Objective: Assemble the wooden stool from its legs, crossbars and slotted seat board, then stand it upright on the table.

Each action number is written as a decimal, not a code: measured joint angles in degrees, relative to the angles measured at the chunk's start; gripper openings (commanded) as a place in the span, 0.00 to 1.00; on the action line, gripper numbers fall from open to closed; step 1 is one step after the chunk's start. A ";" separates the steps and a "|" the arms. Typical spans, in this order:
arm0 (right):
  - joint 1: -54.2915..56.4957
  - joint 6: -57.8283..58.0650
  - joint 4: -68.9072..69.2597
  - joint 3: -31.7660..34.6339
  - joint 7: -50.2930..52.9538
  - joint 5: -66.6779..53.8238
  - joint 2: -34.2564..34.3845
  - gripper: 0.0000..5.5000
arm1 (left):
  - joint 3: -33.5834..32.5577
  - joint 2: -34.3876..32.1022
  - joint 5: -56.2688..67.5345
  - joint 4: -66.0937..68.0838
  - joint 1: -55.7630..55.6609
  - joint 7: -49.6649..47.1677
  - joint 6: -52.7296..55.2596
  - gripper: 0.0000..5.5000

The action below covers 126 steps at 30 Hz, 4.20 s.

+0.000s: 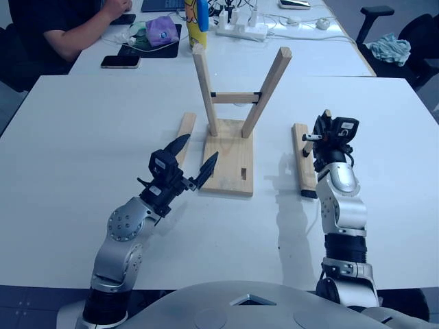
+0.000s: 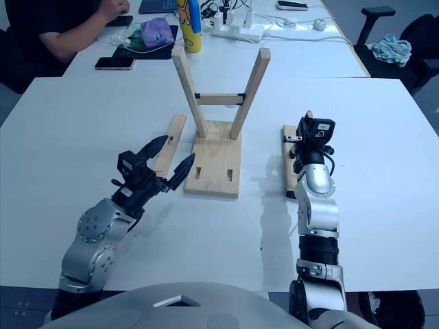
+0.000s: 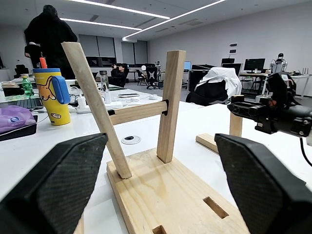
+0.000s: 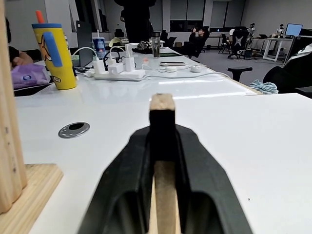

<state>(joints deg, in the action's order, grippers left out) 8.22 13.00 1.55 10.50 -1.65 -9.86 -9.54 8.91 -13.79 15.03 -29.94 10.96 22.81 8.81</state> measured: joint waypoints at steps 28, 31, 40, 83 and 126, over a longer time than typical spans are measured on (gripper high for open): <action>-6.57 -6.72 1.14 -1.29 -5.75 -1.90 0.27 0.08 | -0.64 -0.59 -0.20 2.84 -0.04 2.01 -2.11 0.74; -5.90 -5.65 1.13 -1.36 -5.76 -2.01 0.29 0.08 | -0.60 -0.36 -0.50 3.16 -0.06 1.84 -2.43 0.74; -6.93 -7.18 1.10 -1.35 -6.95 -2.29 0.26 0.08 | -0.60 -0.06 -0.56 3.75 -0.53 1.71 -2.96 0.74; 12.99 18.63 8.52 1.78 -5.16 -8.44 -7.26 0.00 | 1.63 5.28 -5.44 8.49 0.29 -2.96 -9.64 0.74; 10.23 21.49 2.84 0.22 -7.02 -9.91 -2.62 0.00 | 0.05 4.52 -4.34 9.57 -1.90 -1.79 -9.88 0.74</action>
<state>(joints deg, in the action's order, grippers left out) 18.46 34.48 4.39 10.72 -8.67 -19.77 -12.16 8.96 -9.27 10.69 -20.37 9.06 21.02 -1.07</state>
